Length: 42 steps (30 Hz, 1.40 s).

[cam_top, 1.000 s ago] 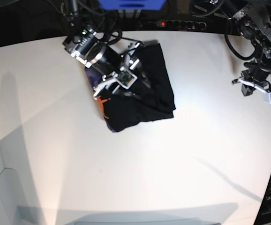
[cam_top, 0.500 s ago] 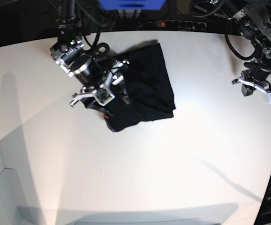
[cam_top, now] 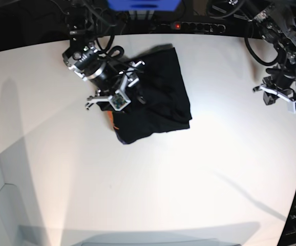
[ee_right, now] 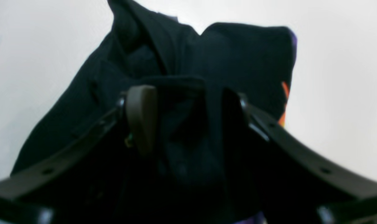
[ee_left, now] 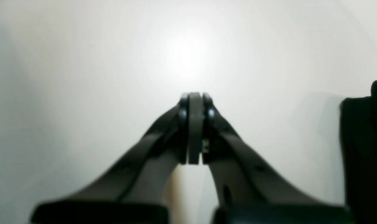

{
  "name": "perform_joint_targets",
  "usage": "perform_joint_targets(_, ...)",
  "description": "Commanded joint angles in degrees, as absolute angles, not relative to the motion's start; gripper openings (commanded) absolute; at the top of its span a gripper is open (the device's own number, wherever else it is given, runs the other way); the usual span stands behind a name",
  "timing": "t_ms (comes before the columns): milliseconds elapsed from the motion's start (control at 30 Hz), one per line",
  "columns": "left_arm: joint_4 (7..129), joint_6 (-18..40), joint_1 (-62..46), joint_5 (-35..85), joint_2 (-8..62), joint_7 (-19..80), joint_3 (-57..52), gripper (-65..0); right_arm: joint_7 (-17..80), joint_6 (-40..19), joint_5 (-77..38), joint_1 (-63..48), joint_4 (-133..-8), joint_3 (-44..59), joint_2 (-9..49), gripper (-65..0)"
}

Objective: Fold the T-shirt properly
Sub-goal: 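Release the end and press the fold flat with the right gripper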

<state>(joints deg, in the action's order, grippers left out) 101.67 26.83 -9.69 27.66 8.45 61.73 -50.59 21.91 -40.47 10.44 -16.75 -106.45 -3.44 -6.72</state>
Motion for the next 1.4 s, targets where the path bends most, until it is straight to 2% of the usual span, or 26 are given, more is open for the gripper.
perform_joint_targets(0,102.7,27.1,-9.5,28.4,9.4,60.9,-50.9,-65.0,20.4,-40.0,9.4,-16.7,-107.7,-3.6,-7.2,-38.8)
perform_joint_targets(167,102.8,27.1,-9.5,28.4,9.4,60.9,-50.9,-65.0,20.4,-40.0,9.4,-19.2,-111.3,-5.7,-6.8,-65.0)
perform_joint_targets(333,103.1,27.1,-9.5,28.4,9.4,60.9,-50.9,-65.0,20.4,-40.0,9.4,-23.6,-114.9,-8.2,-6.7,-65.0)
perform_joint_targets(667,103.1,27.1,-9.3,28.9,10.2,60.9,-56.1,-65.0,20.3,-40.0,9.4,-31.0,-115.8,-19.8,0.7,-65.0)
perform_joint_targets(933,103.1,27.2,-9.5,29.0,11.3,60.9,-56.1,-65.0,20.3,-40.0,9.4,-31.4,-114.2,-24.0,0.8,-65.0)
perform_joint_targets(1067,103.1,27.2,-9.5,29.0,11.3,60.9,-56.1,-65.0,20.8,-40.0,9.4,-29.8,-112.0,-24.4,0.0,-59.1)
perform_joint_targets(1367,102.9,27.2,-9.5,28.9,11.3,60.9,-56.0,-65.0,20.6,-40.0,9.4,-30.3,-110.3,-24.5,-1.7,-32.4)
